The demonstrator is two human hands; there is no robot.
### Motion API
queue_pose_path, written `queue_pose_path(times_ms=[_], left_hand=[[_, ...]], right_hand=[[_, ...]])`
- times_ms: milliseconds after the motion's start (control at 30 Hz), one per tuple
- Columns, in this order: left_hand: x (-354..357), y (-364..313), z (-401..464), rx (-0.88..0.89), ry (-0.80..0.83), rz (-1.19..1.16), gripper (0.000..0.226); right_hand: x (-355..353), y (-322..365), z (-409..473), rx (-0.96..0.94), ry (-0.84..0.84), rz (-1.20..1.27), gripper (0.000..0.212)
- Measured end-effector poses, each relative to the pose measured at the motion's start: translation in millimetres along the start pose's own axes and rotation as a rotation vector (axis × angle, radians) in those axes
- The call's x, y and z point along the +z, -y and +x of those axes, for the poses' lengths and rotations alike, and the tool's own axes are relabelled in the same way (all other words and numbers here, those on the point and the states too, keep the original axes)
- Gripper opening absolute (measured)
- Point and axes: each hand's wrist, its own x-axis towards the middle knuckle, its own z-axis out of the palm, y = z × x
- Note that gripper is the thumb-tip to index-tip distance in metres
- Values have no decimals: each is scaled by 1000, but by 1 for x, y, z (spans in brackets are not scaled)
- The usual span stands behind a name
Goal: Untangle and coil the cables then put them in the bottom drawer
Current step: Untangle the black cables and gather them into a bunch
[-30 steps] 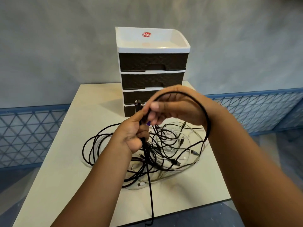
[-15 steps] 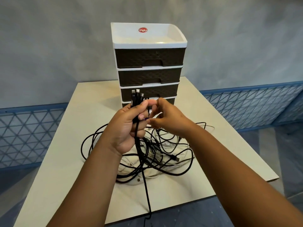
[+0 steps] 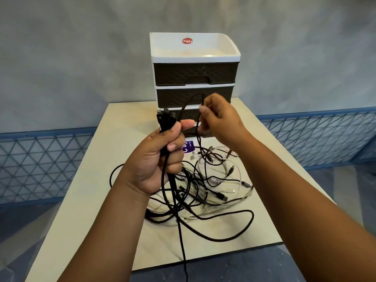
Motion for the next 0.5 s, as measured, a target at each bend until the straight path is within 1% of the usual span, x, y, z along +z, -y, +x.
queue_pose_path(times_ms=[167, 200, 267, 300, 333, 400, 500], left_hand=[[5, 13, -5, -6, -168, 51, 26], [8, 16, -6, -8, -192, 56, 26], [11, 23, -7, -8, -229, 57, 24], [13, 26, -8, -7, -245, 55, 24], [15, 29, -9, -6, -264, 55, 23], [22, 35, -11, -1, -293, 50, 22], [32, 45, -15, 14, -338, 51, 23]], right_hand=[[-13, 13, 6, -98, -186, 346, 10], [-17, 16, 6, -120, -178, 390, 8], [-24, 25, 3, -167, -80, 469, 8], [-27, 28, 1, -178, -38, 455, 9], [-30, 31, -1, -176, -37, 388, 8], [-37, 33, -8, -163, -94, 238, 7], [-46, 35, -24, -198, -42, 291, 11]])
